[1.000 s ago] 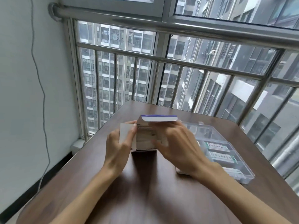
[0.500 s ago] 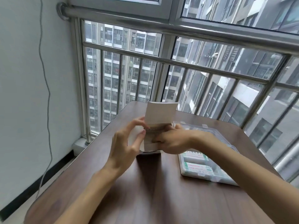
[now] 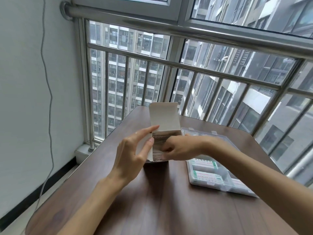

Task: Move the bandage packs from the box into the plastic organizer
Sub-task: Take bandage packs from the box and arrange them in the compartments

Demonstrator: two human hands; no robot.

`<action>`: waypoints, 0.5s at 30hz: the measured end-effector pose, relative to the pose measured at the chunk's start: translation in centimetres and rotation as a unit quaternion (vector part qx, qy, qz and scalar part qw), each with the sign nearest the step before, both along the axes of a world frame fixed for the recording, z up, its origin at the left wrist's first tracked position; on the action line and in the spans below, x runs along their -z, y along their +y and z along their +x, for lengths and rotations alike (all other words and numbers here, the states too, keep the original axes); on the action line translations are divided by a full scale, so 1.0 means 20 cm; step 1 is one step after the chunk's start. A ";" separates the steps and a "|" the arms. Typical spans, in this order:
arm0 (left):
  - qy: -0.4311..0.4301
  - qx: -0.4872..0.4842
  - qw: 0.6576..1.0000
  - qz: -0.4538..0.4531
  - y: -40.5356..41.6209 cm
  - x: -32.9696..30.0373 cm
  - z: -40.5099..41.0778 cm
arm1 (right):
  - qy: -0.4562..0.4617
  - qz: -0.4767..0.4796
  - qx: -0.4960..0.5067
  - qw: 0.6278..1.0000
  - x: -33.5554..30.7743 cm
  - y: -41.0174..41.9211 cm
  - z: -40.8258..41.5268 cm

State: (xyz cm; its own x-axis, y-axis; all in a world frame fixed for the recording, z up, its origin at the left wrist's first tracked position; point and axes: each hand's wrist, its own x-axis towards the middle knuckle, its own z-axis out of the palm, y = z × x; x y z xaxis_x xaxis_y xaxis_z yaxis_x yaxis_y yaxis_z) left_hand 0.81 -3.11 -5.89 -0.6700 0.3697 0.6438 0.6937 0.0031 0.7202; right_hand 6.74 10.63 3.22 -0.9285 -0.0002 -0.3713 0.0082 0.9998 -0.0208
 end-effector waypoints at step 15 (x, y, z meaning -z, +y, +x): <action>-0.057 0.004 0.998 0.017 0.01 -0.02 -0.02 | 0.151 -0.155 0.054 0.975 -0.05 0.02 0.04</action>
